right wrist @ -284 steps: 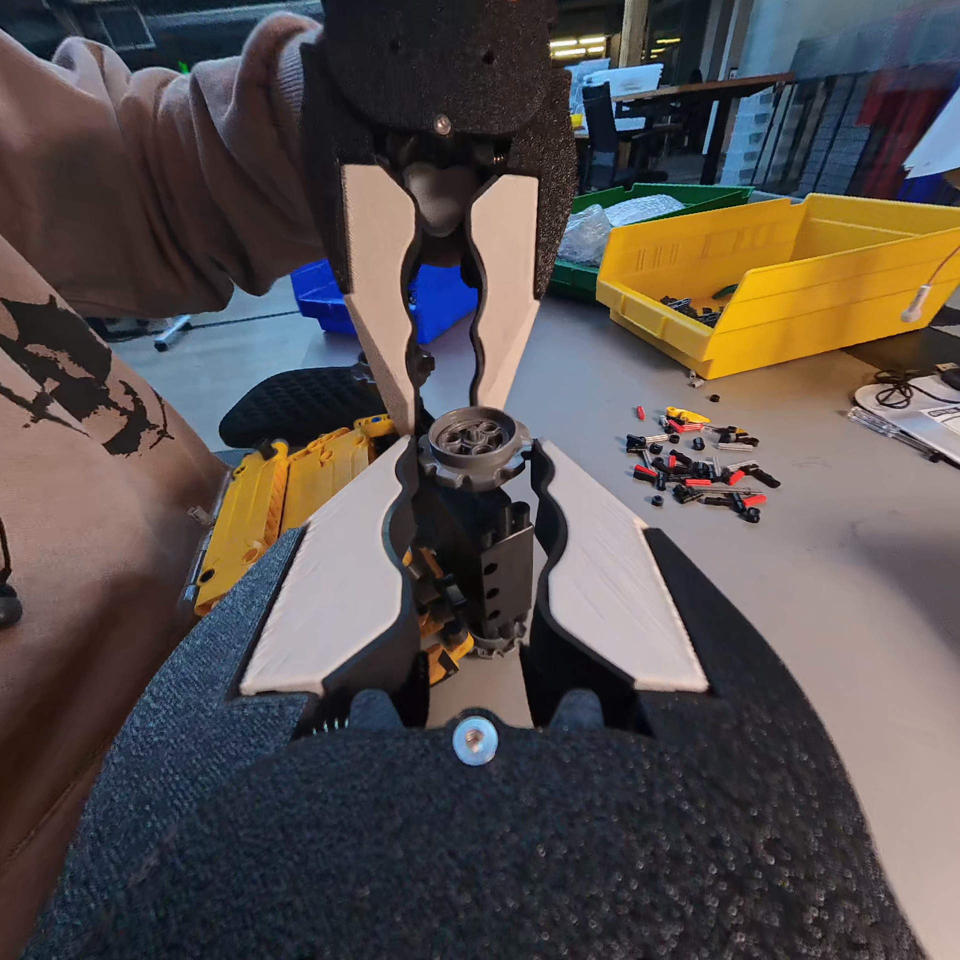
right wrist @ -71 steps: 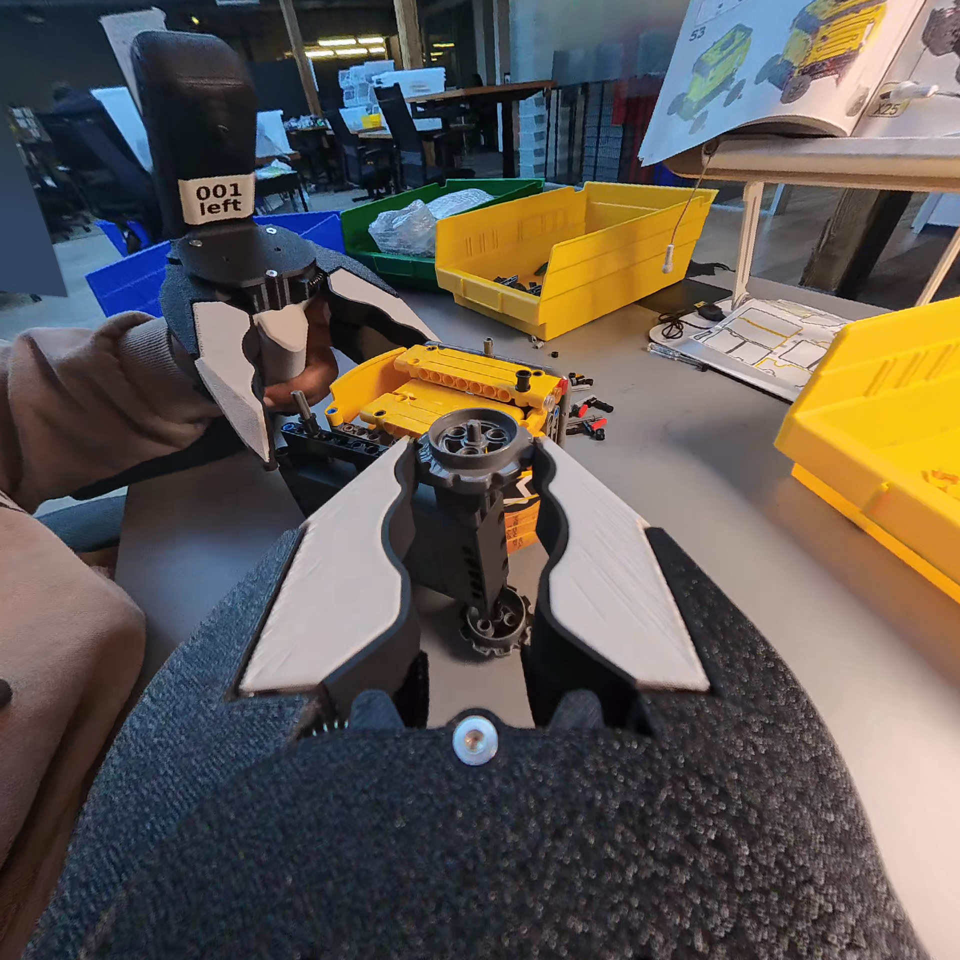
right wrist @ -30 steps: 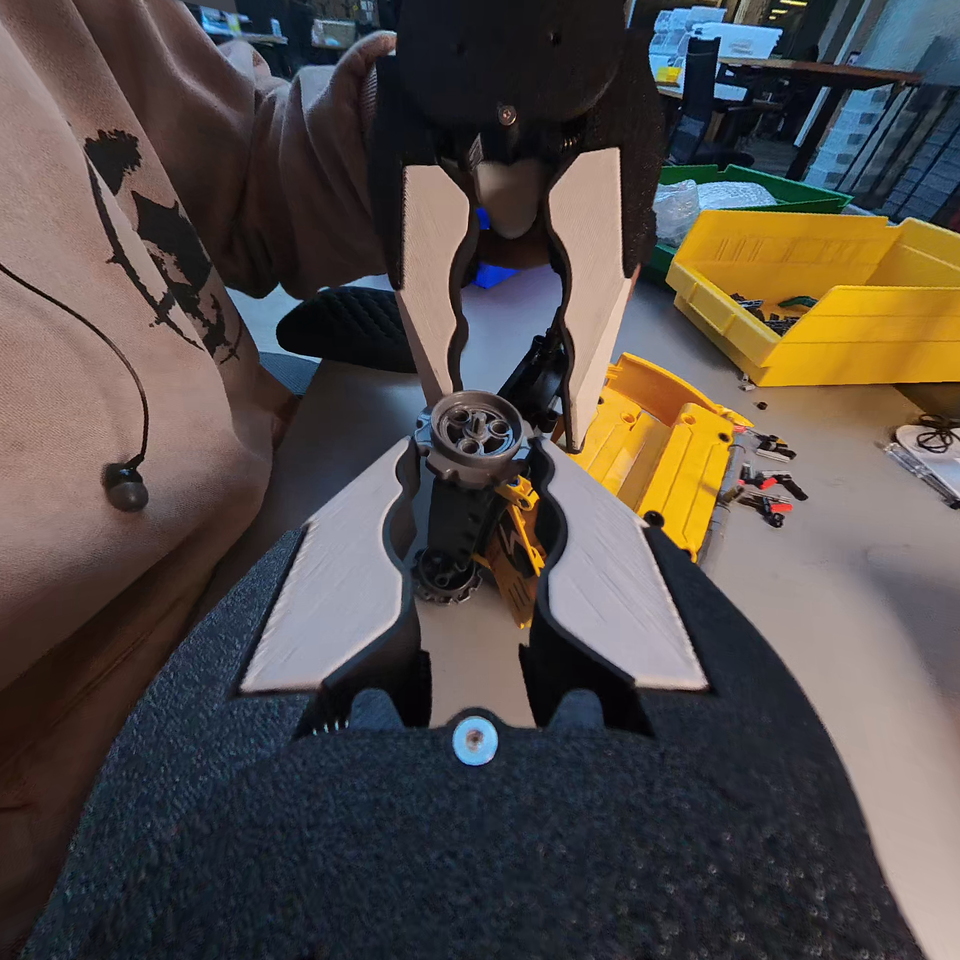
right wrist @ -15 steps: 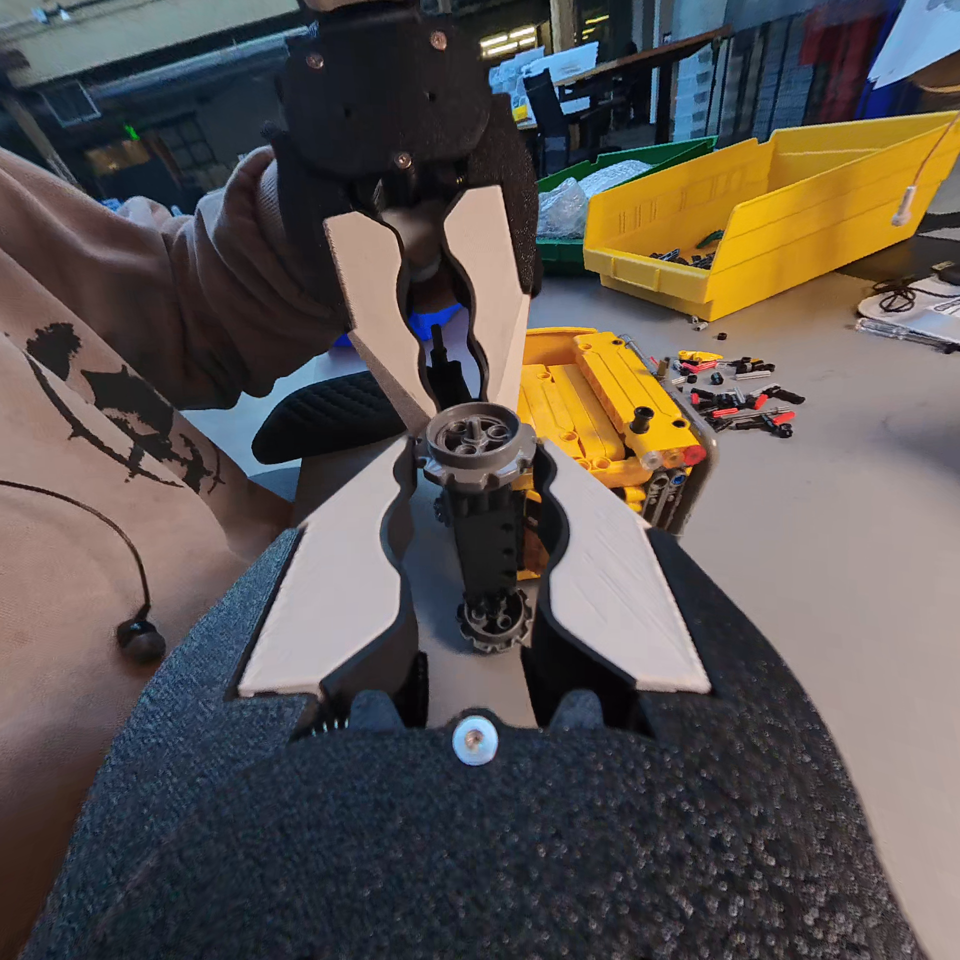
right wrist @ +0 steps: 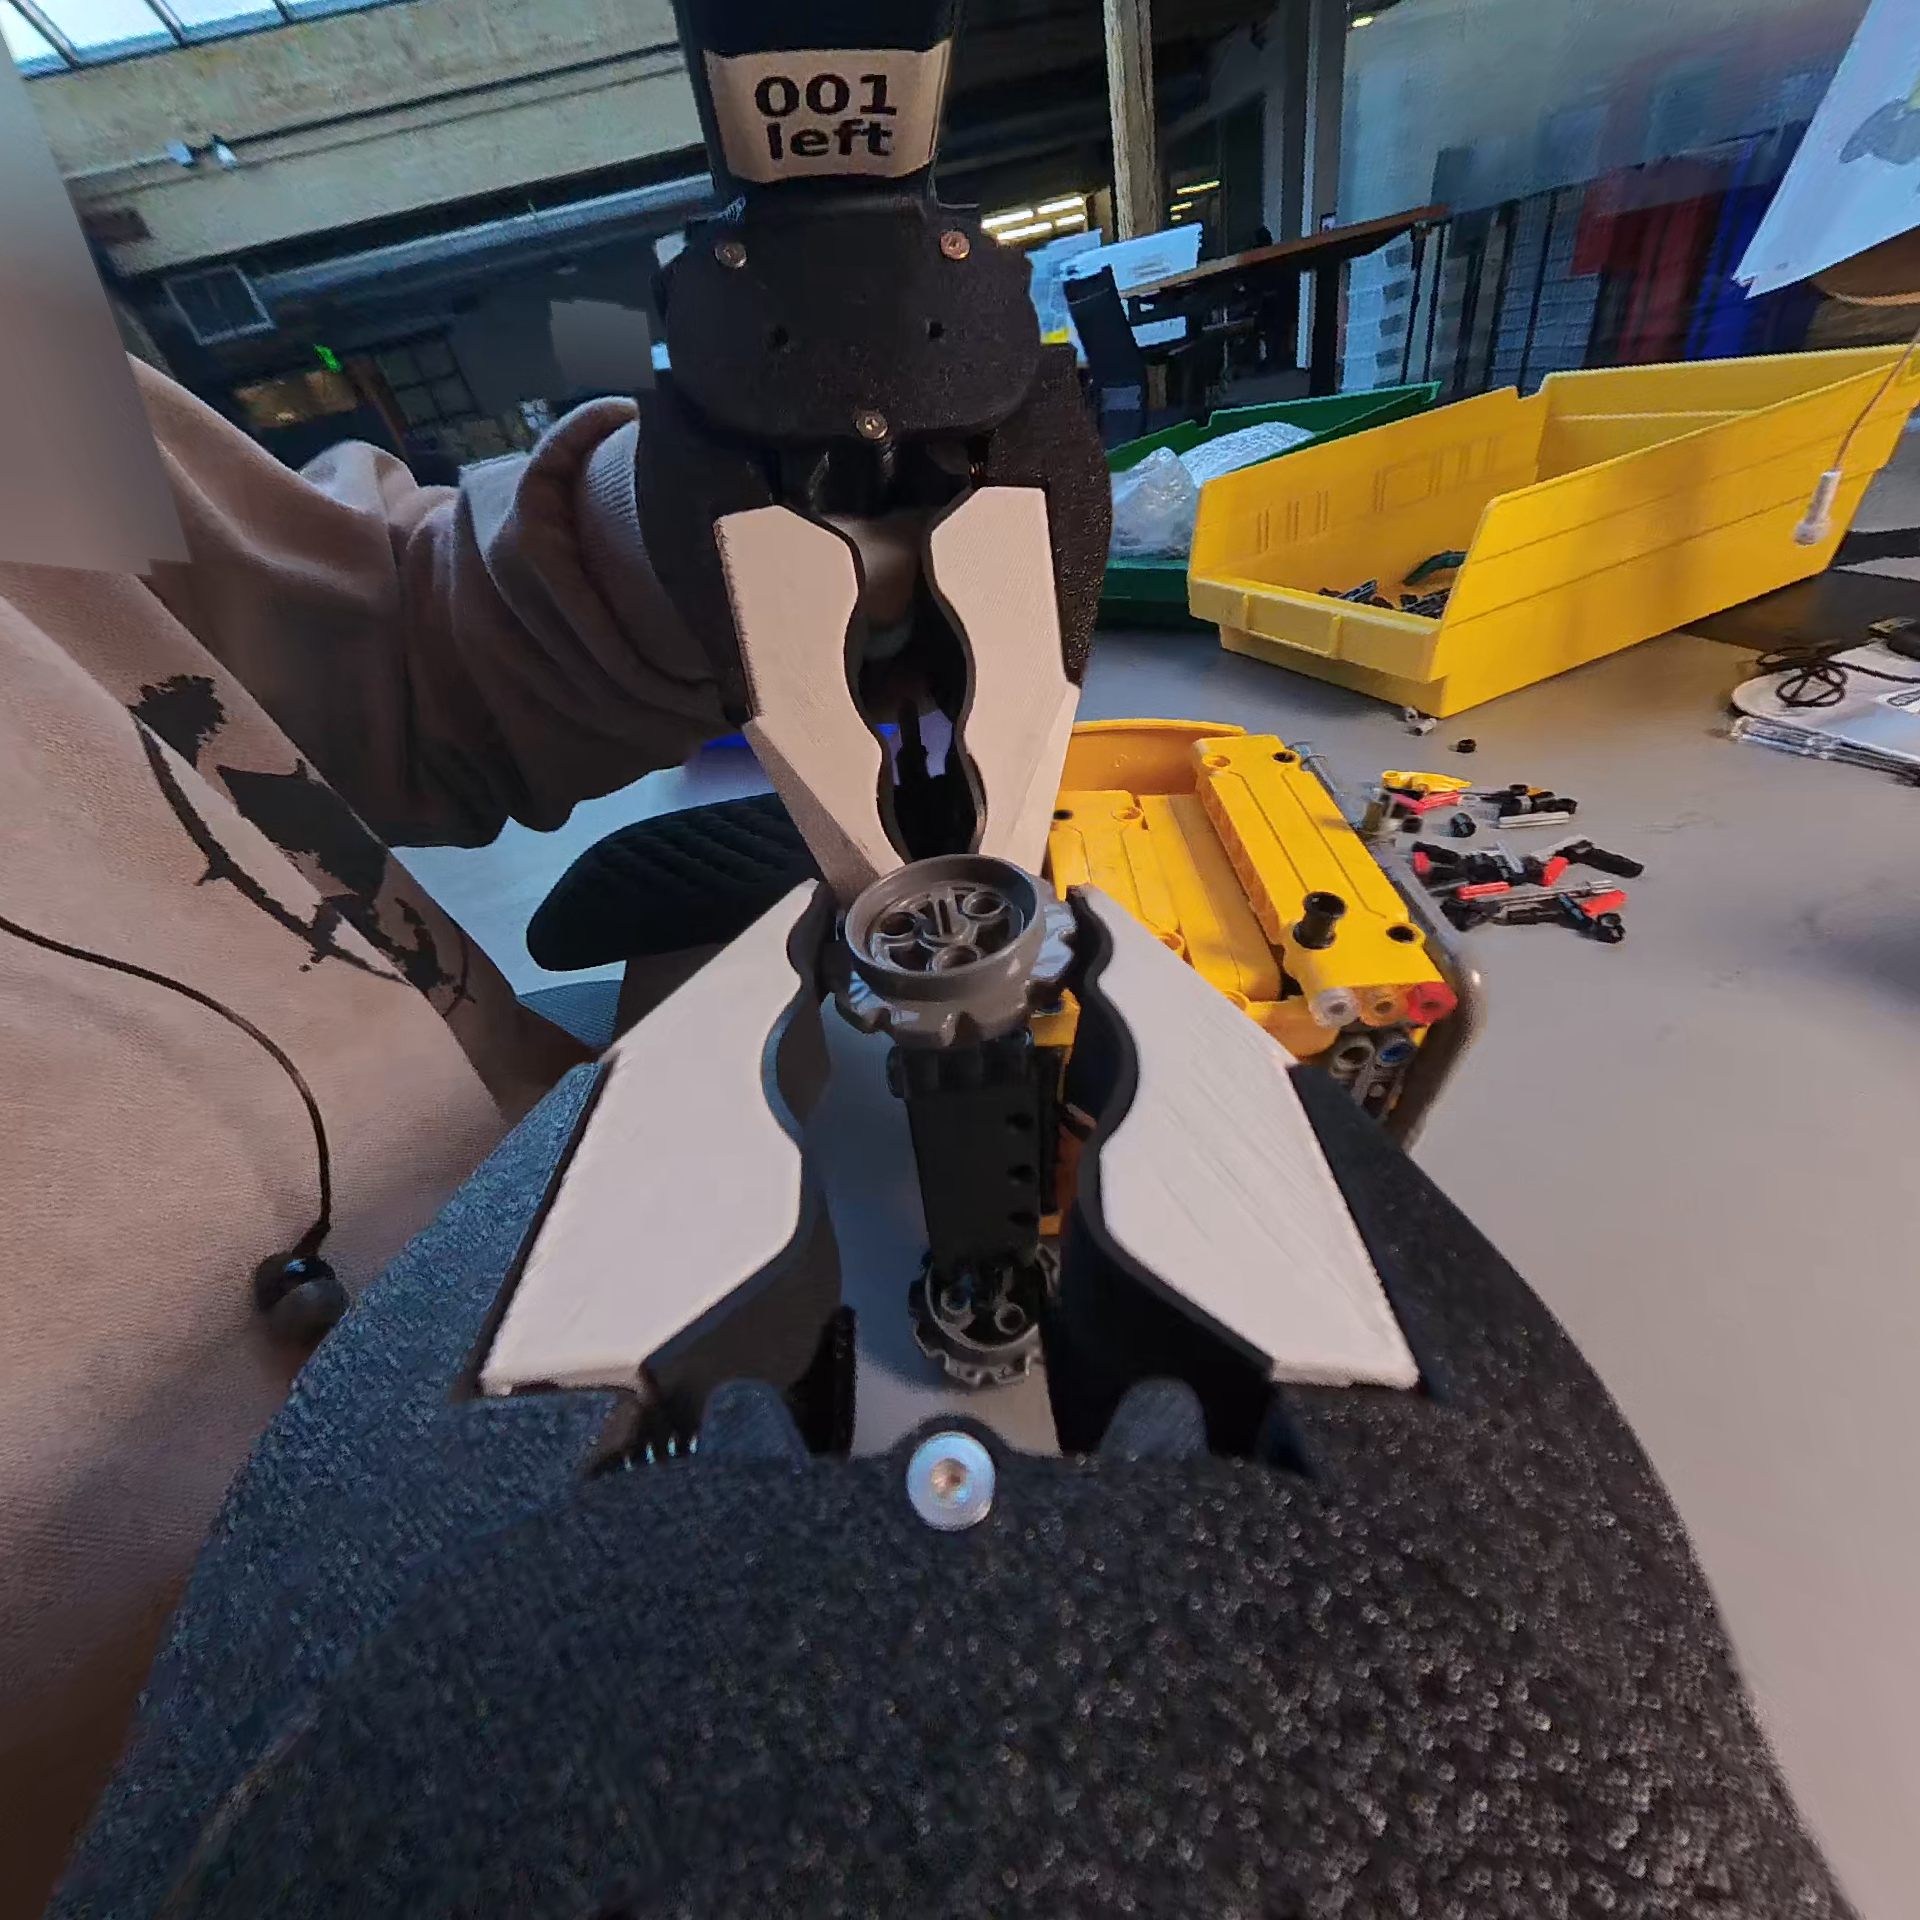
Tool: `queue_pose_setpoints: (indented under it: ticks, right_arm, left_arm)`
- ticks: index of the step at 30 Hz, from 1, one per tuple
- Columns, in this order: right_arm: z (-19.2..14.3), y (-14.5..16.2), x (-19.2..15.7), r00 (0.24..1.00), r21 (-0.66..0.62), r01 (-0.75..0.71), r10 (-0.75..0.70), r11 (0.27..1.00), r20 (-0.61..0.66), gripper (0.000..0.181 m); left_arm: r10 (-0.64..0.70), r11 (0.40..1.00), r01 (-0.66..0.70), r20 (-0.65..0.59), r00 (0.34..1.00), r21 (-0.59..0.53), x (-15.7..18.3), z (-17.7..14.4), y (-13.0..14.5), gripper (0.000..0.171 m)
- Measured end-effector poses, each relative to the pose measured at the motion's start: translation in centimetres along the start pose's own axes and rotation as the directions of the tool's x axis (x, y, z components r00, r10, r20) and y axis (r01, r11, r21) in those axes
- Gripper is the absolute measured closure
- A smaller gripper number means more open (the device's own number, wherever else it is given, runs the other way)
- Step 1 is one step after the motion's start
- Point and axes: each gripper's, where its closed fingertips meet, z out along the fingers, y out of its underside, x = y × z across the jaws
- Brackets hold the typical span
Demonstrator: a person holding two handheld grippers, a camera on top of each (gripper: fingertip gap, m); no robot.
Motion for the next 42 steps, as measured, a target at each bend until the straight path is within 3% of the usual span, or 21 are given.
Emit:
queue_pose_setpoints:
  ticks: [10, 19, 20, 24, 27, 34, 39, 42]
  right_arm:
    - [0.0, -1.1, -0.3, 0.998, 0.058, -0.02, 0.017, 0.998, 0.057, 0.142]
    - [-0.2, -1.8, -0.2, 0.995, 0.102, -0.04, 0.031, 0.994, 0.093, 0.143]
    - [-0.2, -1.8, -0.2, 0.995, 0.106, -0.045, 0.035, 0.993, 0.098, 0.142]
    - [-0.2, -1.5, -0.1, 0.99, 0.053, -0.047, 0.039, 0.997, 0.139, 0.139]
    - [0.0, -1.1, -0.3, 0.991, 0.024, 0.021, -0.024, 0.999, 0.132, 0.138]
    - [-0.3, -0.9, -0.5, 0.992, 0.026, 0.03, -0.033, 0.999, 0.118, 0.137]
    - [-0.6, -0.5, -0.2, 0.993, -0.002, 0.109, -0.109, 0.994, 0.049, 0.137]
    - [-0.9, -0.4, 0.0, 0.997, 0.0, 0.072, -0.072, 0.997, 0.039, 0.139]
  left_arm:
    - [0.014, 0.998, -0.014, 0.001, 1.0, 0.063, 0.1, 0.0, -0.6, 0.164]
    - [0.04, 0.999, -0.04, -0.012, 0.999, 0.002, 0.0, 0.0, -0.9, 0.159]
    - [0.039, 0.999, -0.039, -0.011, 0.999, -0.001, 0.0, 0.1, -0.9, 0.164]
    - [0.019, 1.0, -0.019, 0.005, 1.0, 0.012, -0.3, 0.0, -1.0, 0.164]
    - [0.034, 0.999, -0.034, 0.006, 0.999, -0.004, 0.0, 0.0, -0.9, 0.165]
    - [0.04, 0.999, -0.039, 0.003, 0.999, -0.018, 0.2, 0.2, -0.9, 0.165]
    - [0.05, 0.992, -0.047, 0.027, 0.998, -0.116, 0.1, -0.2, -0.3, 0.164]
    - [0.032, 0.99, -0.026, 0.041, 0.999, -0.136, -0.1, -0.4, 0.1, 0.164]
